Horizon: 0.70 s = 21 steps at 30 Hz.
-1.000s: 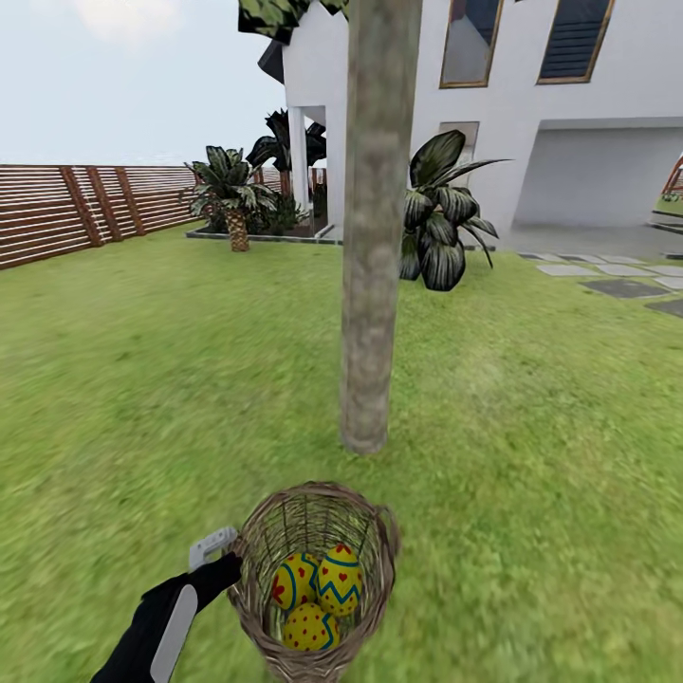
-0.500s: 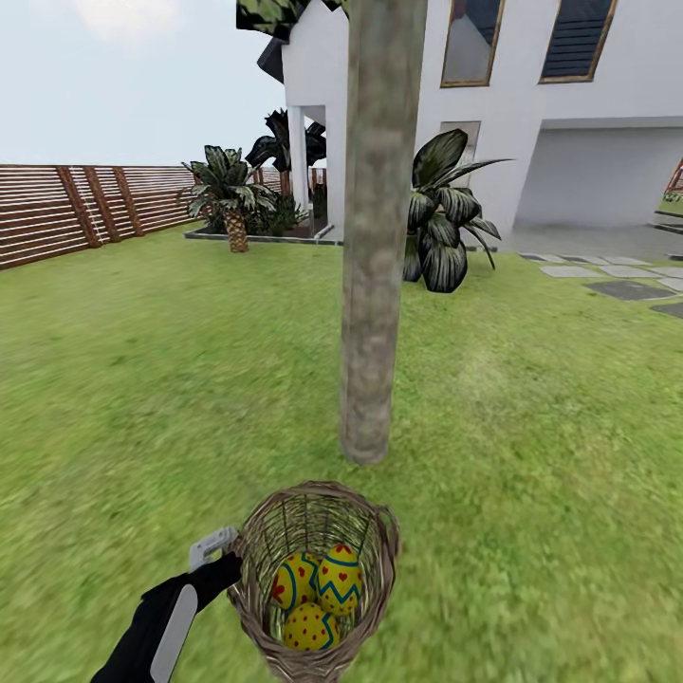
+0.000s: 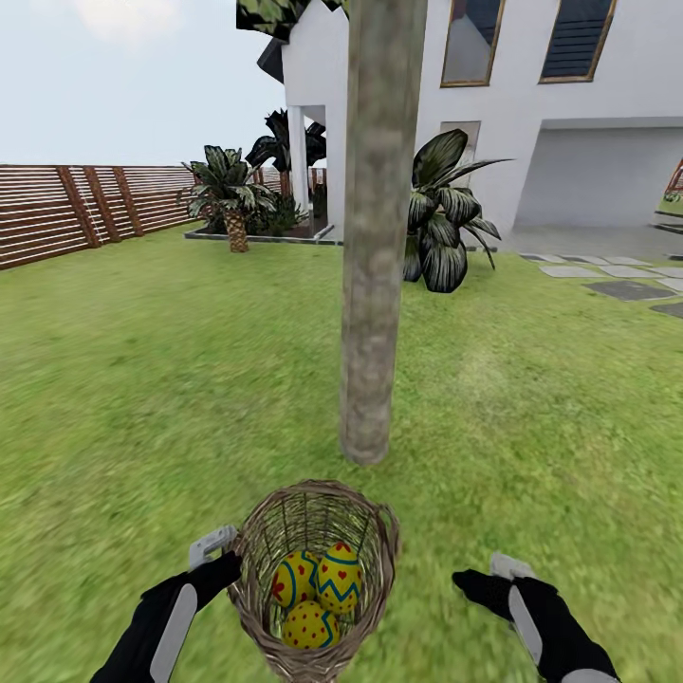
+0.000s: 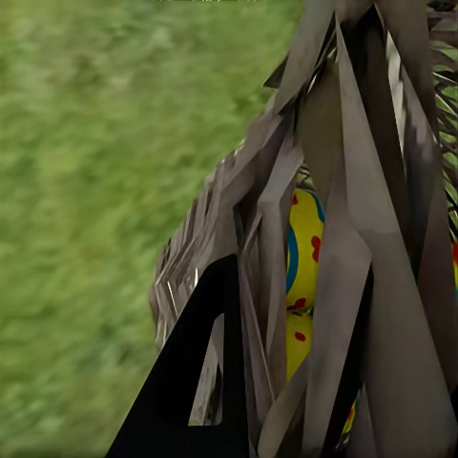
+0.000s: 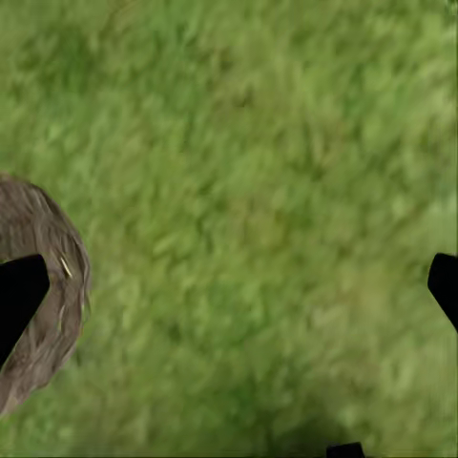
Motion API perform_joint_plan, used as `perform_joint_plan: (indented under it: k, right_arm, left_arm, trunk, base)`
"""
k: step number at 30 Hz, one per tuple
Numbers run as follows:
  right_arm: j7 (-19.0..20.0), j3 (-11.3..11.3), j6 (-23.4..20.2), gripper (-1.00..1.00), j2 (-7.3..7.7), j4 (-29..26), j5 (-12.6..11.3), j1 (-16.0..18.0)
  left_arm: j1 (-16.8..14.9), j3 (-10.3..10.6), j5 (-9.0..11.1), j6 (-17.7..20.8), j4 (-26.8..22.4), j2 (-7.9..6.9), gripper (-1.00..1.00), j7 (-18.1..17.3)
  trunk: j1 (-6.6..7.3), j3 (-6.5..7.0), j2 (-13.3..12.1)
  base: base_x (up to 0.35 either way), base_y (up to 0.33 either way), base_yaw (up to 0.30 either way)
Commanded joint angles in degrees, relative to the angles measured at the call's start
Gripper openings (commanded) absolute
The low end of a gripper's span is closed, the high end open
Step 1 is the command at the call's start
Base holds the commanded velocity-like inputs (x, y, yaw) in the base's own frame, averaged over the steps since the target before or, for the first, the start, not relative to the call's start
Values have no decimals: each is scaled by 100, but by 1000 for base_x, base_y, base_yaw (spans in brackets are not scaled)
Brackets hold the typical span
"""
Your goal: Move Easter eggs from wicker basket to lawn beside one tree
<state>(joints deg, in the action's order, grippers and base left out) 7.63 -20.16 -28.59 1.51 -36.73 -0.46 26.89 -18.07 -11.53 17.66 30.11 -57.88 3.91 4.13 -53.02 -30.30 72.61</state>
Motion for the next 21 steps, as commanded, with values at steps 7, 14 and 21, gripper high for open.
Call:
perform_joint_plan:
  k: [7,14,21]
  right_arm:
    - [937,11,-93,100,1,-148,-37,27]
    - [932,12,-86,100,-16,-94,-33,27]
    - [907,12,-77,100,-19,-91,-33,27]
  left_arm:
    - [-3,-16,98,48,-187,5,-100,44]
    - [-3,-16,98,47,-189,5,-100,44]
    - [-3,-16,98,47,-189,5,-100,44]
  trunk:
    - [0,-1,4]
    - [0,14,4]
    - [0,16,4]
  base:
    - [0,0,92]
    - [0,0,271]
    - [0,0,32]
